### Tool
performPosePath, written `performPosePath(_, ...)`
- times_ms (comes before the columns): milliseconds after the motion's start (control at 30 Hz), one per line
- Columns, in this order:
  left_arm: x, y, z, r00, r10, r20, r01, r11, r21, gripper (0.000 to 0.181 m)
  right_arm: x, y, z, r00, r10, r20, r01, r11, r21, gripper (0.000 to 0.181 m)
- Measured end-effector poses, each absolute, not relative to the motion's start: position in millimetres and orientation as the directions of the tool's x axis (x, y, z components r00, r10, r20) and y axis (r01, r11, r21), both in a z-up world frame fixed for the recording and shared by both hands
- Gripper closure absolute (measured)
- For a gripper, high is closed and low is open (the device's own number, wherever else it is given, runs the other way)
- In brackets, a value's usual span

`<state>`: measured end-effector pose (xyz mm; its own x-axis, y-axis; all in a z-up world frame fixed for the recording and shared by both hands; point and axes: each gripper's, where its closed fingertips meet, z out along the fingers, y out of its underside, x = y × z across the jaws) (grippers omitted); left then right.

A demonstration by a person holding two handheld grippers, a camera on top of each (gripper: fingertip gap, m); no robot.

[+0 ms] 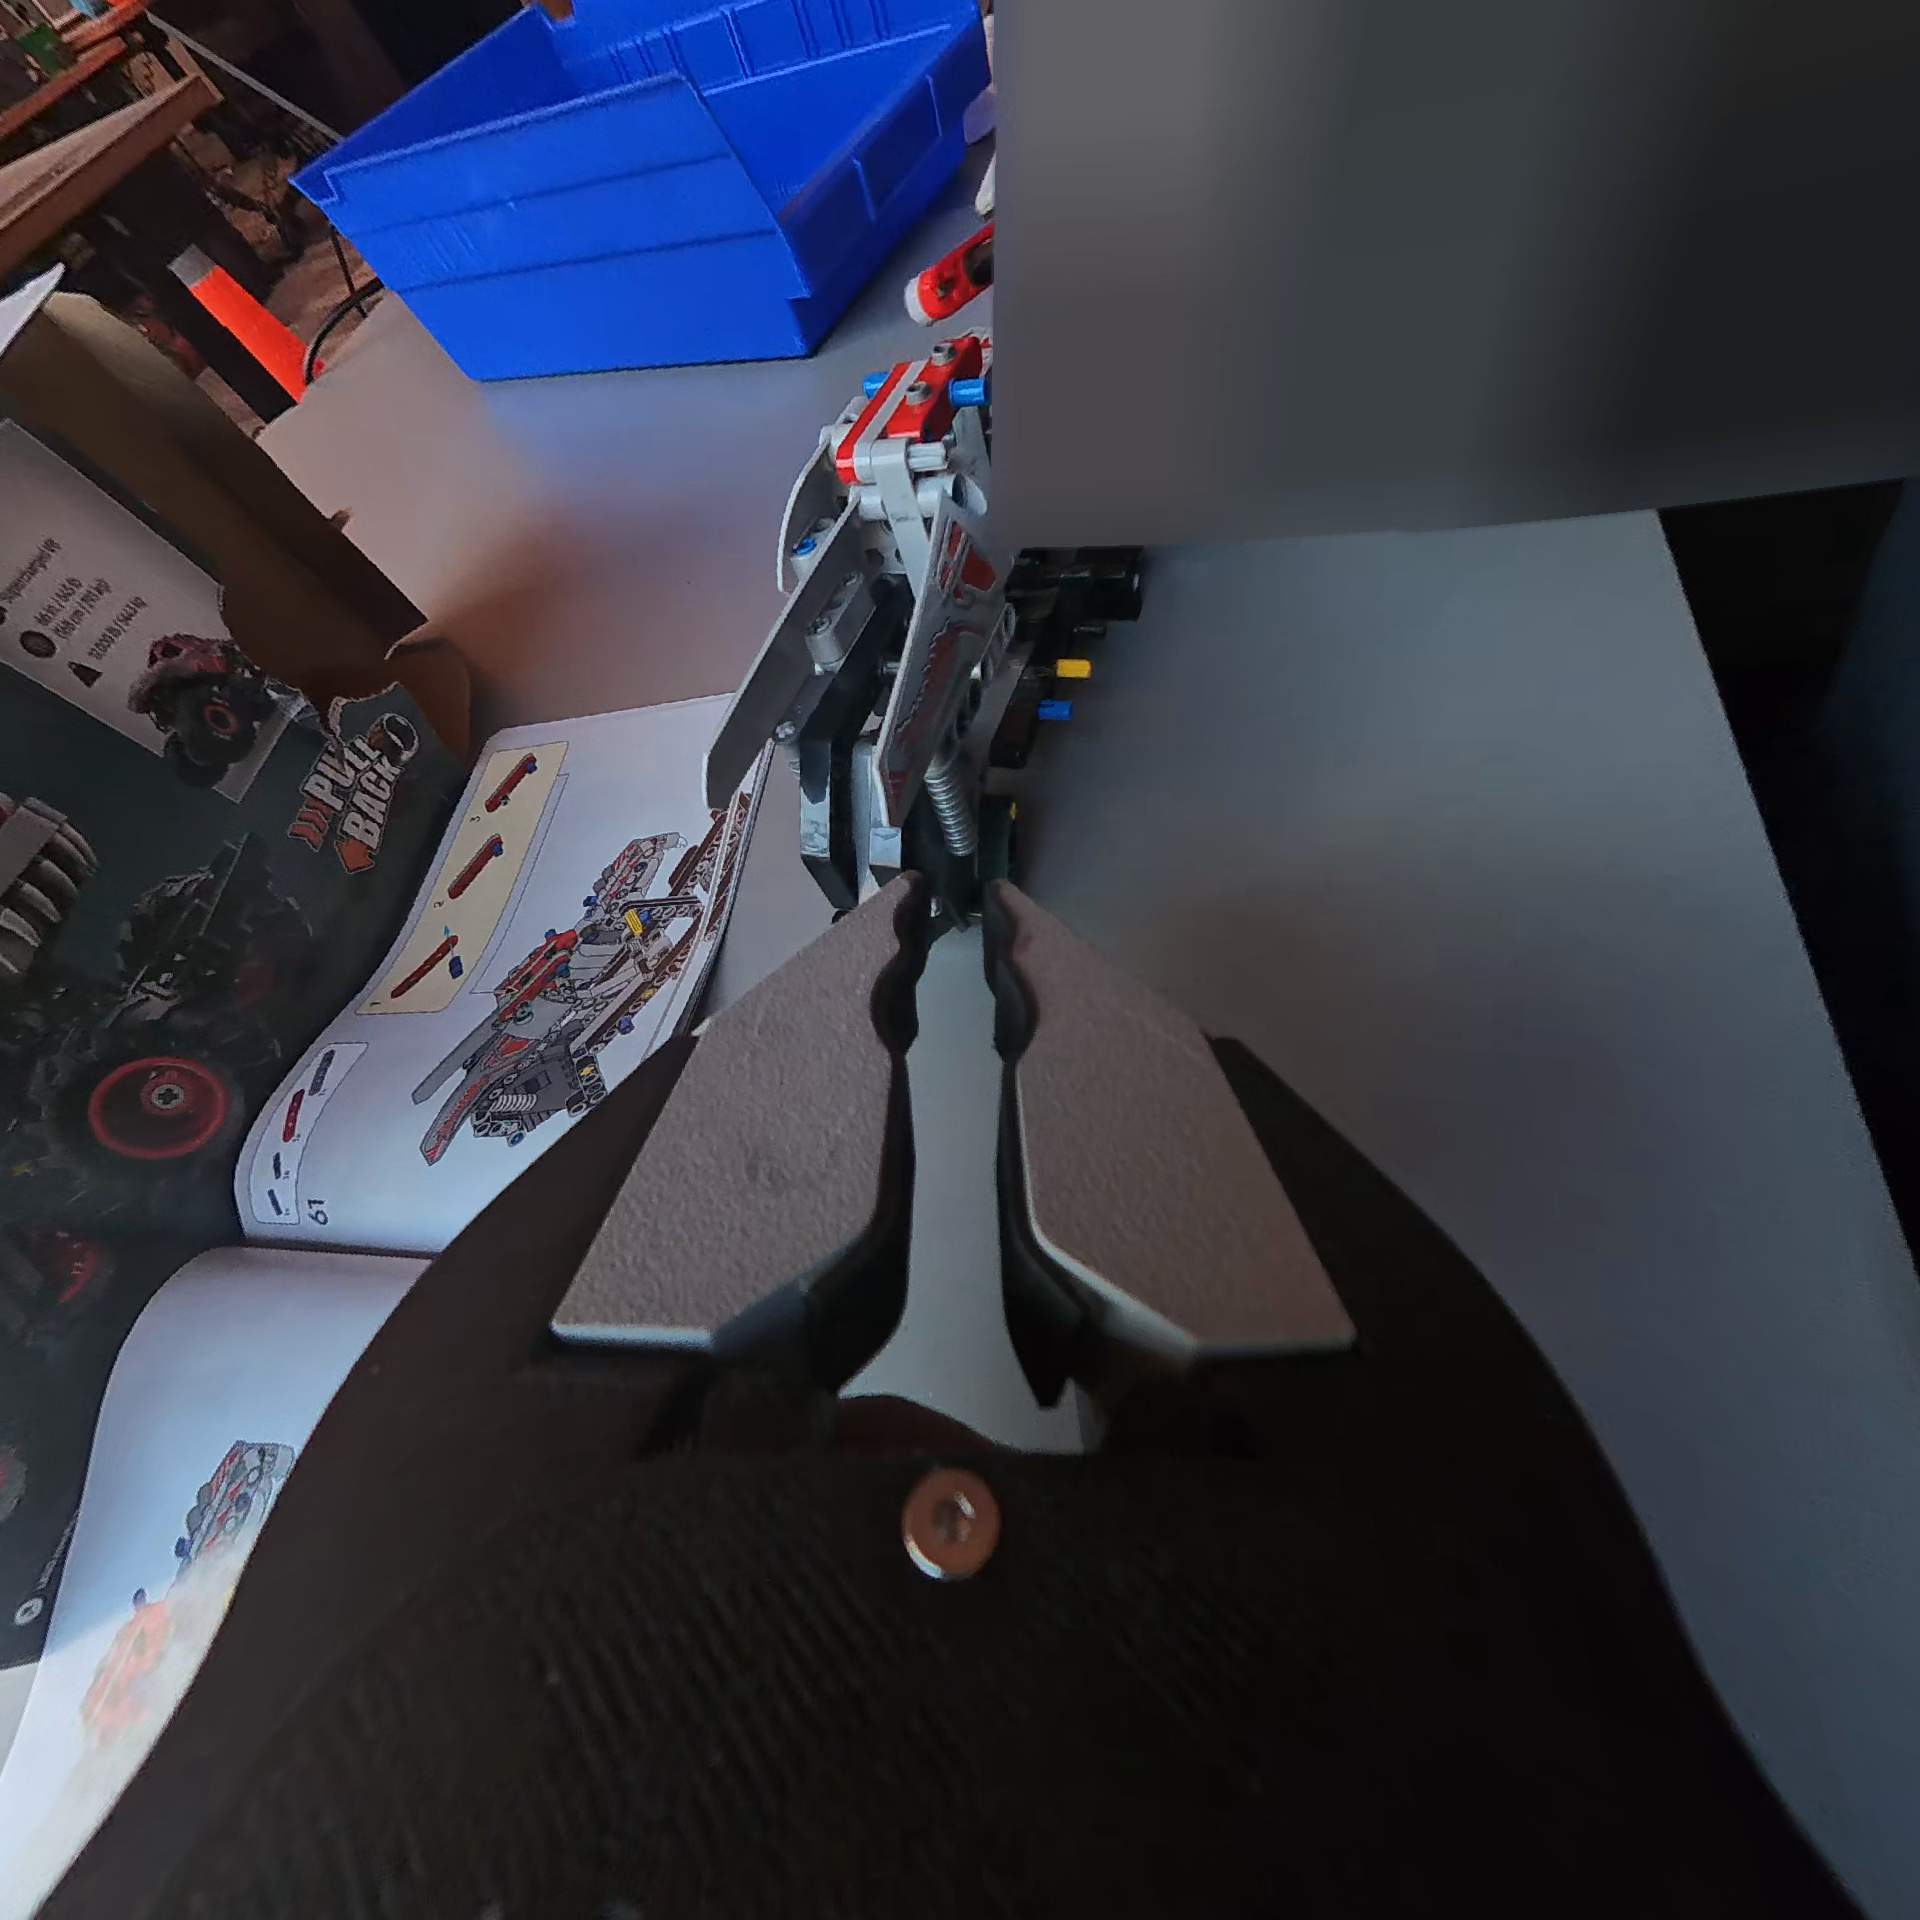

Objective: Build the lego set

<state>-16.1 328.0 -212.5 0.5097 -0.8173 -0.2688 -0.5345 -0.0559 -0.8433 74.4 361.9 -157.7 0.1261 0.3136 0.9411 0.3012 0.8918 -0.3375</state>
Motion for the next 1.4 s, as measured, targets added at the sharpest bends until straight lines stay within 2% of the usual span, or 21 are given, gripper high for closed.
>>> performPosePath(1033,-13.1,325.5,-214.2,0.499,-0.824,-0.268,-0.54,-0.053,-0.84,0.175,76.4,366.0,-155.7,0.144,0.348,0.926,0.307,0.874,-0.376,0.176)
performPosePath(1400,-10.1,323.1,-213.9,0.491,-0.826,-0.278,-0.545,-0.042,-0.837,0.176,84.0,366.6,-147.8,0.187,0.574,0.797,0.254,0.756,-0.603,0.177)
